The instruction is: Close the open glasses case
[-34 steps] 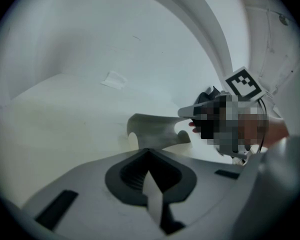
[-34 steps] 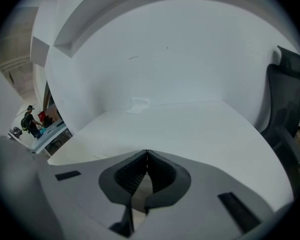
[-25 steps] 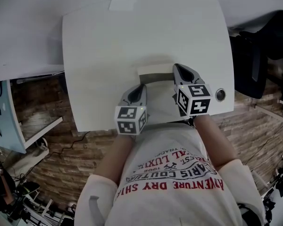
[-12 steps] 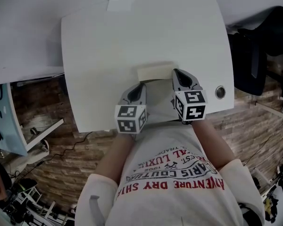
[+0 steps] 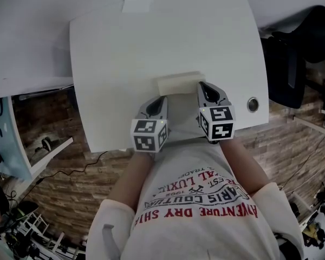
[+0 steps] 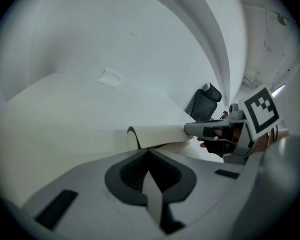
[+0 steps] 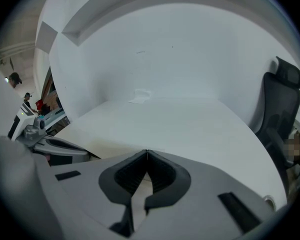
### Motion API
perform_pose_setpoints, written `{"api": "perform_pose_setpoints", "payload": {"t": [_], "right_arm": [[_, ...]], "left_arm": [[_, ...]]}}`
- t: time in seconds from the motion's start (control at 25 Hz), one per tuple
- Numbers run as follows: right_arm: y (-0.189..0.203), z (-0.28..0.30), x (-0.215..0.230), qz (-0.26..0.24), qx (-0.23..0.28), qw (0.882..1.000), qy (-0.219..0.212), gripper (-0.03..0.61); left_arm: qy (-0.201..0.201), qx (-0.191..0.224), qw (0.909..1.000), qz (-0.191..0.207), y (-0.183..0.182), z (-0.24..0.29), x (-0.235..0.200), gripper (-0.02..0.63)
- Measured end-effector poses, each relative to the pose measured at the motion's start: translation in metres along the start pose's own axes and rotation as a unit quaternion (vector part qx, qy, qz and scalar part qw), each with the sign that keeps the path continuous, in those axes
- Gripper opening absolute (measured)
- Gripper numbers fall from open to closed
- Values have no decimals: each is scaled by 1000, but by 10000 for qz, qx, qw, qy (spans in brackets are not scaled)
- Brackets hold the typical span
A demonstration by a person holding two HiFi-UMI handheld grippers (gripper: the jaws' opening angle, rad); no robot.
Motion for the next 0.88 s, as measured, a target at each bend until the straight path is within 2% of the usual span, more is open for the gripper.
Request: {"api": "perform_pose_setpoints", "payload": {"t": [0.2, 0.56, 0.72, 0.88], "right_arm": [[8, 0, 2, -3, -151, 9999, 52, 12], [9, 1, -2, -9, -14, 10000, 38, 12], [-3, -9, -7, 80, 274, 9995, -134, 12], [-25, -24, -7, -10, 844, 9959, -326, 12]], "left_arm": [[106, -194, 9998, 19, 6, -3, 7, -2], [98, -147, 9998, 27, 6, -10, 1, -2], [120, 40, 9999, 69, -6, -17, 2, -2], [116, 484, 9986, 193, -36, -21, 5, -2]]}}
Point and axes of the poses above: the fingertips, and each gripper's own axes: z forward along the fingers, x to its right, y out of its underside, the point moved 10 cm from there along -z, backward along the fingers, and after that the axes turned 10 degrees about x, right-handed, at the moved point
